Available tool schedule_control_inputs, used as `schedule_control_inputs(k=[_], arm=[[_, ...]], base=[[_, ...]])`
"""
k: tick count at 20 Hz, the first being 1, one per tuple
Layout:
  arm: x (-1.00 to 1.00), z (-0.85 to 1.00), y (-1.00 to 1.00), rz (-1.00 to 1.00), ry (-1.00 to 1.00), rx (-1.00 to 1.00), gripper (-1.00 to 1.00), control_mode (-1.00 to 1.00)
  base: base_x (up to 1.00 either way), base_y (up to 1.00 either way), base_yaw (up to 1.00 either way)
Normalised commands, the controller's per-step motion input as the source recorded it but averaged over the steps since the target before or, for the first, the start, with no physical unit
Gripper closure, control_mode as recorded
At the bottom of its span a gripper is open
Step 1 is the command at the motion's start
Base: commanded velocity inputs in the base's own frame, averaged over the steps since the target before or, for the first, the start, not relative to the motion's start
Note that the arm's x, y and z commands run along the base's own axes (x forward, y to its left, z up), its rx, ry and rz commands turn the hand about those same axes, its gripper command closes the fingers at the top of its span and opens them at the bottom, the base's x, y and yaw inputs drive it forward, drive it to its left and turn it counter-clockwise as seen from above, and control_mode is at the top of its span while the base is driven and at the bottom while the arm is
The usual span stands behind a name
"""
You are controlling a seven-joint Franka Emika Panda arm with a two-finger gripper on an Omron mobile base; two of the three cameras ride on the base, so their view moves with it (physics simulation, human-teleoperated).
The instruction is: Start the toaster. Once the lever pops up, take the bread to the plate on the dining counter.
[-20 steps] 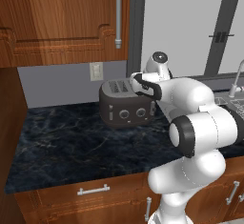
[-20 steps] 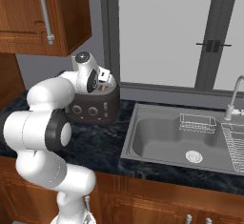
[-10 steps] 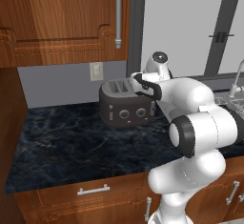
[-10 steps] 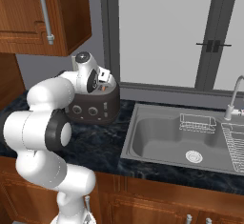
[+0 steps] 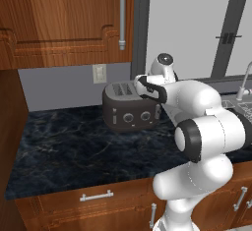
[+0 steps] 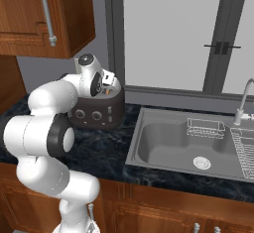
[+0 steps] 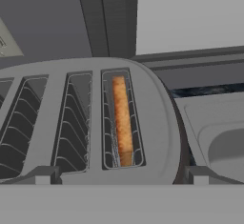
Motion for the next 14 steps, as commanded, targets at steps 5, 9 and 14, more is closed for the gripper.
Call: schedule_control_inputs(k=[5, 9, 14], arm=[[0.00, 0.00, 0.00, 0.00, 0.00, 0.00, -1.00, -1.00], [0.00, 0.00, 0.00, 0.00, 0.00, 0.00, -1.00, -1.00], [0.00, 0.00, 0.00, 0.00, 0.00, 0.00, -1.00, -1.00]], base=[[0.00, 0.00, 0.00], [0.00, 0.00, 0.00], [0.00, 0.00, 0.00]])
